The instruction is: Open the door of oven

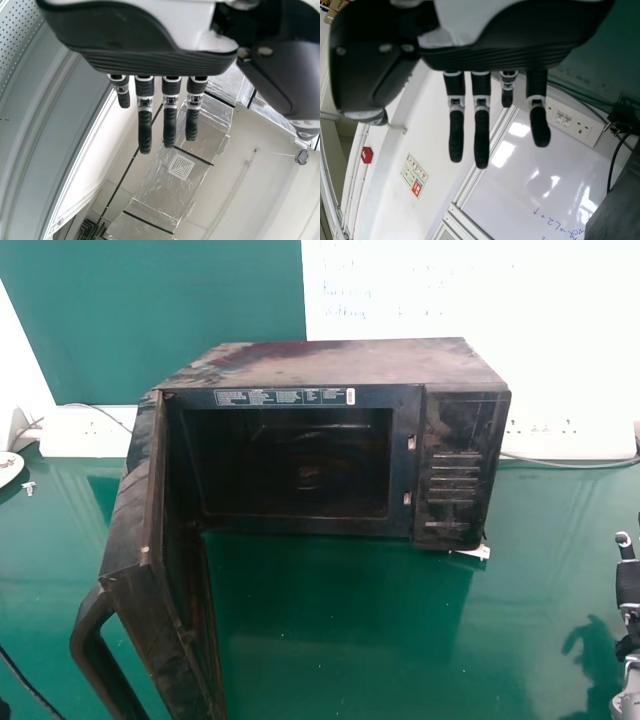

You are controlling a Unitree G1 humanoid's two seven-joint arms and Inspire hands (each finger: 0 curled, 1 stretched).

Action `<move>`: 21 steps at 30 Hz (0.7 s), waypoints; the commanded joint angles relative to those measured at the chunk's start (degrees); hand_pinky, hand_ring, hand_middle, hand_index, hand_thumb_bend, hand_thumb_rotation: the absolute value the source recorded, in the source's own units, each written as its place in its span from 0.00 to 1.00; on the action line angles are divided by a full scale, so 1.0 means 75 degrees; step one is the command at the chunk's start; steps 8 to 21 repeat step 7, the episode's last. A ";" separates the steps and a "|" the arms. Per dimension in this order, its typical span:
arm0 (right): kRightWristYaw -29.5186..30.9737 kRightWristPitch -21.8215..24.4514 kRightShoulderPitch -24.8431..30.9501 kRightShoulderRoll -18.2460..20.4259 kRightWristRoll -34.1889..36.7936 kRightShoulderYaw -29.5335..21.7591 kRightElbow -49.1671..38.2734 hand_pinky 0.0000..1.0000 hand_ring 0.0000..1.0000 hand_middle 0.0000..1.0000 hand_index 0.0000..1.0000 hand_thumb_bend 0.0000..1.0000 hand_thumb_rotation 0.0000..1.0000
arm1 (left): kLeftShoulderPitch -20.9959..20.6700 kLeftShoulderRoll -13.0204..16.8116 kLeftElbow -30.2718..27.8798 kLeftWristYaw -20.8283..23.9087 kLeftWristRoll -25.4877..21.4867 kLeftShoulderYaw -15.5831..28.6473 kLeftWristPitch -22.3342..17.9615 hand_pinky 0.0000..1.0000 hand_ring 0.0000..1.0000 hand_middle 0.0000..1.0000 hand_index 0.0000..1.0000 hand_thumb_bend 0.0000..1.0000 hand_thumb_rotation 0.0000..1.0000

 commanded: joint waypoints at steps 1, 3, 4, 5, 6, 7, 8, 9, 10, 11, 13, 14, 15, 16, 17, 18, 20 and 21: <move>0.0071 0.0012 -0.0065 -0.0027 0.0051 -0.0019 0.0061 0.55 0.68 0.77 0.81 1.00 0.92 | 0.0072 0.0004 -0.0025 -0.0070 0.0029 -0.0031 0.0121 0.20 0.34 0.46 0.48 0.77 0.78; 0.0086 0.0006 -0.0071 -0.0030 0.0056 -0.0031 0.0077 0.55 0.67 0.77 0.80 1.00 0.91 | 0.0065 0.0028 0.0000 -0.0125 0.0061 -0.0036 0.0102 0.20 0.34 0.46 0.48 0.77 0.79; 0.0052 0.0002 -0.0072 -0.0026 0.0045 -0.0028 0.0067 0.55 0.67 0.77 0.80 1.00 0.91 | 0.0060 0.0028 0.0004 -0.0111 0.0061 -0.0026 0.0101 0.21 0.35 0.46 0.48 0.77 0.80; 0.0018 -0.0006 -0.0071 -0.0023 0.0033 -0.0023 0.0058 0.55 0.67 0.77 0.80 1.00 0.91 | 0.0057 0.0010 -0.0011 -0.0056 0.0056 -0.0010 0.0088 0.20 0.34 0.46 0.48 0.77 0.79; -0.0010 -0.0025 -0.0070 -0.0016 0.0019 -0.0017 0.0046 0.55 0.67 0.76 0.81 1.00 0.90 | 0.0058 -0.0004 -0.0028 -0.0033 0.0055 -0.0005 0.0079 0.19 0.32 0.45 0.47 0.77 0.78; -0.0024 -0.0028 -0.0075 -0.0017 0.0013 -0.0015 0.0049 0.55 0.67 0.76 0.81 1.00 0.90 | 0.0055 -0.0014 -0.0031 -0.0020 0.0061 -0.0002 0.0050 0.19 0.32 0.45 0.47 0.77 0.78; -0.0024 -0.0028 -0.0075 -0.0017 0.0013 -0.0015 0.0049 0.55 0.67 0.76 0.81 1.00 0.90 | 0.0055 -0.0014 -0.0031 -0.0020 0.0061 -0.0002 0.0050 0.19 0.32 0.45 0.47 0.77 0.78; -0.0024 -0.0028 -0.0075 -0.0017 0.0013 -0.0015 0.0049 0.55 0.67 0.76 0.81 1.00 0.90 | 0.0055 -0.0014 -0.0031 -0.0020 0.0061 -0.0002 0.0050 0.19 0.32 0.45 0.47 0.77 0.78; -0.0024 -0.0028 -0.0075 -0.0017 0.0013 -0.0015 0.0049 0.55 0.67 0.76 0.81 1.00 0.90 | 0.0055 -0.0014 -0.0031 -0.0020 0.0061 -0.0002 0.0050 0.19 0.32 0.45 0.47 0.77 0.78; -0.0024 -0.0028 -0.0075 -0.0017 0.0013 -0.0015 0.0049 0.55 0.67 0.76 0.81 1.00 0.90 | 0.0055 -0.0014 -0.0031 -0.0020 0.0061 -0.0002 0.0050 0.19 0.32 0.45 0.47 0.77 0.78; -0.0024 -0.0028 -0.0075 -0.0017 0.0013 -0.0015 0.0049 0.55 0.67 0.76 0.81 1.00 0.90 | 0.0055 -0.0014 -0.0031 -0.0020 0.0061 -0.0002 0.0050 0.19 0.32 0.45 0.47 0.77 0.78; -0.0024 -0.0028 -0.0075 -0.0017 0.0013 -0.0015 0.0049 0.55 0.67 0.76 0.81 1.00 0.90 | 0.0055 -0.0014 -0.0031 -0.0020 0.0061 -0.0002 0.0050 0.19 0.32 0.45 0.47 0.77 0.78; -0.0024 -0.0028 -0.0075 -0.0017 0.0013 -0.0015 0.0049 0.55 0.67 0.76 0.81 1.00 0.90 | 0.0055 -0.0014 -0.0031 -0.0020 0.0061 -0.0002 0.0050 0.19 0.32 0.45 0.47 0.77 0.78; -0.0024 -0.0028 -0.0075 -0.0017 0.0013 -0.0015 0.0049 0.55 0.67 0.76 0.81 1.00 0.90 | 0.0055 -0.0014 -0.0031 -0.0020 0.0061 -0.0002 0.0050 0.19 0.32 0.45 0.47 0.77 0.78; -0.0024 -0.0028 -0.0075 -0.0017 0.0013 -0.0015 0.0049 0.55 0.67 0.76 0.81 1.00 0.90 | 0.0055 -0.0014 -0.0031 -0.0020 0.0061 -0.0002 0.0050 0.19 0.32 0.45 0.47 0.77 0.78; -0.0024 -0.0028 -0.0075 -0.0017 0.0013 -0.0015 0.0049 0.55 0.67 0.76 0.81 1.00 0.90 | 0.0055 -0.0014 -0.0031 -0.0020 0.0061 -0.0002 0.0050 0.19 0.32 0.45 0.47 0.77 0.78; -0.0024 -0.0028 -0.0075 -0.0017 0.0013 -0.0015 0.0049 0.55 0.67 0.76 0.81 1.00 0.90 | 0.0055 -0.0014 -0.0031 -0.0020 0.0061 -0.0002 0.0050 0.19 0.32 0.45 0.47 0.77 0.78; -0.0024 -0.0028 -0.0075 -0.0017 0.0013 -0.0015 0.0049 0.55 0.67 0.76 0.81 1.00 0.90 | 0.0055 -0.0014 -0.0031 -0.0020 0.0061 -0.0002 0.0050 0.19 0.32 0.45 0.47 0.77 0.78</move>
